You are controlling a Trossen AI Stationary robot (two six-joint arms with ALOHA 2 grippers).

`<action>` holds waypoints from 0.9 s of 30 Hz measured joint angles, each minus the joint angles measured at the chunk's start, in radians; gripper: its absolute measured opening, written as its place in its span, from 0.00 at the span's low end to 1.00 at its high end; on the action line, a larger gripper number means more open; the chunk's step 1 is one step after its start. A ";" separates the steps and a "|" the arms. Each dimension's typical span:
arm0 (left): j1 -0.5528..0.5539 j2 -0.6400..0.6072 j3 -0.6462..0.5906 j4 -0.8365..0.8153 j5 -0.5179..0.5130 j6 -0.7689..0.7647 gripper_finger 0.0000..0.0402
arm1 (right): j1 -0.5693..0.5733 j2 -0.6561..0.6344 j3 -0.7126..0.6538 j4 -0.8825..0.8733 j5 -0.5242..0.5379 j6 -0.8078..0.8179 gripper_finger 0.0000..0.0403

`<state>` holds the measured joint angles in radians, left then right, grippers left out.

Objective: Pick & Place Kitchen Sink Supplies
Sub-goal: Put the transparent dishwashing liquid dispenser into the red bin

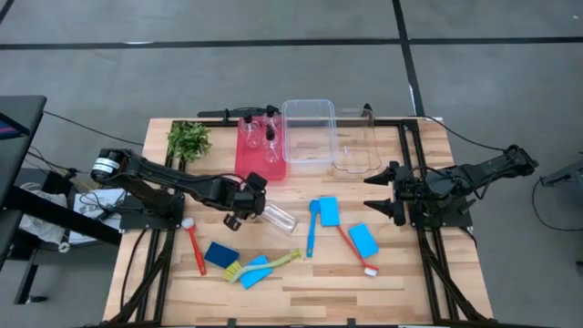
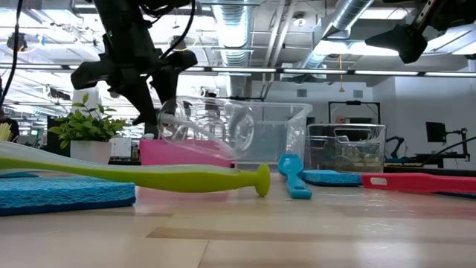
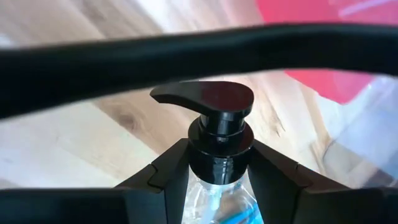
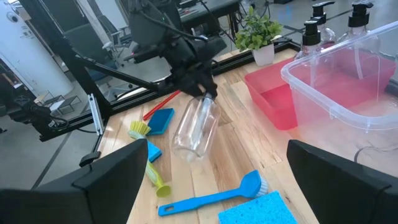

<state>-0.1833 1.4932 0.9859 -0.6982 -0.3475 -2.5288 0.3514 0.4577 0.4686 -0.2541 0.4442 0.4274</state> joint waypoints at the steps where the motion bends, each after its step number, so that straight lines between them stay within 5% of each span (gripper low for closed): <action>1: 0.000 -0.006 0.000 -0.002 -0.007 0.022 0.37 | 0.000 0.000 0.000 0.000 0.000 0.000 0.94; 13: 0.000 -0.111 0.058 -0.070 -0.154 0.375 0.37 | 0.000 0.000 0.000 0.000 0.000 0.000 0.94; 27: 0.000 -0.251 0.149 -0.060 -0.416 0.976 0.37 | 0.000 0.000 0.000 0.000 0.000 0.000 0.94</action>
<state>-0.1833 1.2426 1.1346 -0.7585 -0.7634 -1.5524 0.3515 0.4580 0.4686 -0.2539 0.4441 0.4274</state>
